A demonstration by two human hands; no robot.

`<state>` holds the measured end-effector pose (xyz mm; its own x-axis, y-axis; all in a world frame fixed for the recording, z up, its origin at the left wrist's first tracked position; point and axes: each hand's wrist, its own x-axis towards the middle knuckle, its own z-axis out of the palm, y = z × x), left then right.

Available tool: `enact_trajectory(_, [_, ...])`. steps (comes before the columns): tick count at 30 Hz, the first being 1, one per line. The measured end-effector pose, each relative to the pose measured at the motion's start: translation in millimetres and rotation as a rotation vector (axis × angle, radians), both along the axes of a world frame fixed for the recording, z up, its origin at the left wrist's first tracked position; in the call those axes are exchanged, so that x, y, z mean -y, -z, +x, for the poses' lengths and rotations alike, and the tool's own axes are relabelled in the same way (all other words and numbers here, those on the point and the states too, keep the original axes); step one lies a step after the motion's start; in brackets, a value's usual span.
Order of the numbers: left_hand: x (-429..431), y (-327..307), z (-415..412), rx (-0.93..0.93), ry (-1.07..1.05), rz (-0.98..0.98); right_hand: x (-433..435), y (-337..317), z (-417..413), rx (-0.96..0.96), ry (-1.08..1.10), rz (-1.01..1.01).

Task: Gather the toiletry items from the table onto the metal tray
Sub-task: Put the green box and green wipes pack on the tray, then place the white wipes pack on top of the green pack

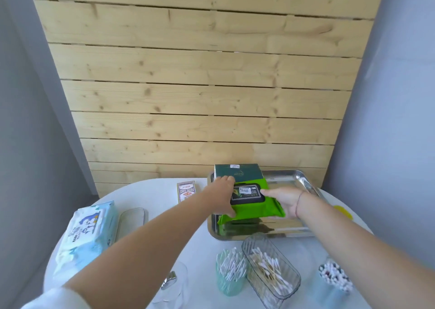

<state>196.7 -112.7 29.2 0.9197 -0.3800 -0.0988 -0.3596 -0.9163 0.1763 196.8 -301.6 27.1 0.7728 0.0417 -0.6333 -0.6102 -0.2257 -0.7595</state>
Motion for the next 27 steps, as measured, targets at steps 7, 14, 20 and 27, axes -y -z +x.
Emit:
enact_trajectory(7, [-9, 28, -8, 0.037, 0.087, 0.174, -9, 13, -2, -0.028, -0.103, -0.147])
enact_trajectory(14, [-12, 29, -29, 0.001, 0.18, 0.293, -7, 27, 14, -0.065, -0.204, -0.332])
enact_trajectory(20, [-8, 24, -30, -0.157, 0.132, 0.224, -15, 30, 18, 0.0, -0.251, -0.571])
enact_trajectory(27, [-26, -4, -39, -0.054, 0.058, -0.044, -42, -14, -1, 0.528, -0.109, -0.976])
